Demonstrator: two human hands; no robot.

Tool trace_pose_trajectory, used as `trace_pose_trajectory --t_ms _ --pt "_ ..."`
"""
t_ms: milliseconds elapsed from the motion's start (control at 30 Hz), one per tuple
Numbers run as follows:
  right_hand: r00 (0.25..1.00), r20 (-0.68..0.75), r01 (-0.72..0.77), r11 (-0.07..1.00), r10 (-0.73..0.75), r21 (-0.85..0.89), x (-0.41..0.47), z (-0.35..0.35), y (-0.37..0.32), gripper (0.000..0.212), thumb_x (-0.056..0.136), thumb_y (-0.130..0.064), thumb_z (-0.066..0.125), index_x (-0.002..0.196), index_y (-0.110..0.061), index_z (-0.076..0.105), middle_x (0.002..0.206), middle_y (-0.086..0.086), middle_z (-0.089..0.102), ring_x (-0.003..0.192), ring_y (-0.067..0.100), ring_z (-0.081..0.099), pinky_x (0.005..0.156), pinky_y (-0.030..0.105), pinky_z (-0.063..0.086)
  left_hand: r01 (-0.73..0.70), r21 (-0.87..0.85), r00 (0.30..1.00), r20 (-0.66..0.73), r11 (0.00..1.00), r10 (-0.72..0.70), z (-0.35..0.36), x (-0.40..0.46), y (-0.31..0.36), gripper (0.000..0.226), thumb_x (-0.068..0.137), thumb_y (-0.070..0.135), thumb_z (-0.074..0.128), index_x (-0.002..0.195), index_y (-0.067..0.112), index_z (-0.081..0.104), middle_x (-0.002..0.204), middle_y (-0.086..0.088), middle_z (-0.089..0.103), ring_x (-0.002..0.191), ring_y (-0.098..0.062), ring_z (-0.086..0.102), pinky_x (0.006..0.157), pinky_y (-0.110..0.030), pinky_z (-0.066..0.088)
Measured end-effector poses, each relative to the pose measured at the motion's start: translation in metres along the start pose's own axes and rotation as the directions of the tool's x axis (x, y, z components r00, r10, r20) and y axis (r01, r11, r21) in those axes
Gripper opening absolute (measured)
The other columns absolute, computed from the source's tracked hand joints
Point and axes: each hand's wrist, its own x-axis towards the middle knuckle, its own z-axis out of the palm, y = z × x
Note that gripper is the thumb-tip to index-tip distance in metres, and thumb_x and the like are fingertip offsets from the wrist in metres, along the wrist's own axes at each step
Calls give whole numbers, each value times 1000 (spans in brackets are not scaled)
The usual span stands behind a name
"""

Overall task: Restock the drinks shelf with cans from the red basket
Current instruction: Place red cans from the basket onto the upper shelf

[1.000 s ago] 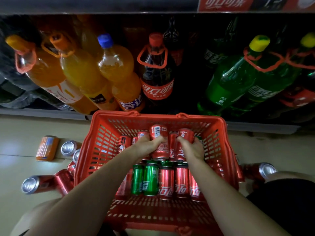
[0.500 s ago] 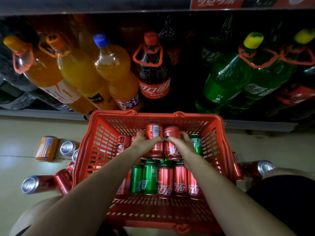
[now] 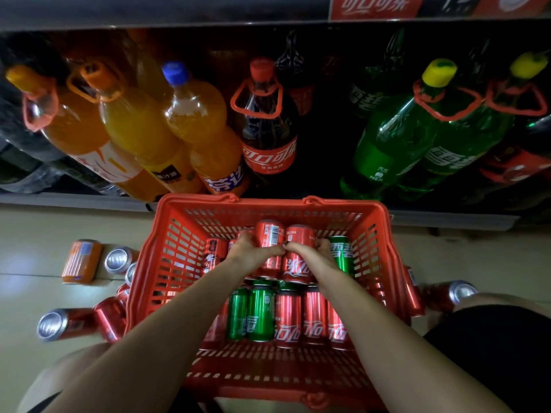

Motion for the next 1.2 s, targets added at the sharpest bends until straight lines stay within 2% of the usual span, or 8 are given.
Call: trace_pose_trajectory --t_ms 67,133,367,633,767,967,1133,1200 --pt "999 35 -33 999 33 0 1 -6 0 94 56 -50 91 131 -22 42 112 7 68 95 26 71 88 43 58 -3 -9 1000 -3 1000 3 2 -2 0 78 73 35 93 134 19 47 116 -1 70 108 -21 69 103 -45 55" --pt "993 109 -56 998 54 8 -1 -15 -2 83 62 -49 89 128 -19 49 109 6 70 94 23 70 81 36 57 -4 -14 1000 -4 1000 4 2 -2 0 80 69 37 95 133 20 49 117 0 70 108 -22 69 103 -46 55" --pt "951 298 -152 965 83 216 -2 -20 14 83 58 -44 90 129 -12 61 113 16 75 99 32 75 80 43 61 53 -161 992 122 985 -33 8 -7 -1 67 75 36 91 127 25 51 113 -7 75 95 -28 77 85 -50 62" --pt "944 326 -154 947 57 283 -9 -23 9 73 72 -55 80 129 -14 61 112 14 77 105 30 74 97 46 57 58 -197 987 159 979 -27 6 -6 -3 61 78 37 88 129 27 55 113 -5 77 101 -28 74 83 -43 56" --pt "917 383 -242 918 111 314 -9 -22 7 71 79 -66 71 128 -15 64 113 15 76 108 34 72 98 57 52 65 -200 984 175 978 -29 4 -7 -6 63 78 39 88 130 30 53 115 -7 76 104 -32 73 101 -57 52" --pt "873 477 -248 936 105 248 -9 -2 2 78 76 -71 69 132 -18 63 121 14 73 118 35 67 109 58 43 73 -344 994 105 936 -39 -7 -6 -12 59 81 28 87 131 28 55 108 -11 78 98 -35 76 93 -55 60" --pt "889 456 -172 952 39 254 -8 3 9 88 72 -77 69 139 -21 56 122 14 73 115 31 70 106 53 50 80 -329 983 181 941 -20 -5 -11 -12 110 57 53 98 148 36 40 126 -7 74 113 -32 72 103 -57 54" --pt "901 434 -116 954 -16 277 -8 1 6 87 72 -72 71 140 -21 54 121 14 73 113 31 71 101 50 54 65 -320 980 198 945 0 -3 -13 -12 116 54 57 99 150 40 36 132 -6 70 117 -32 69 105 -59 52"
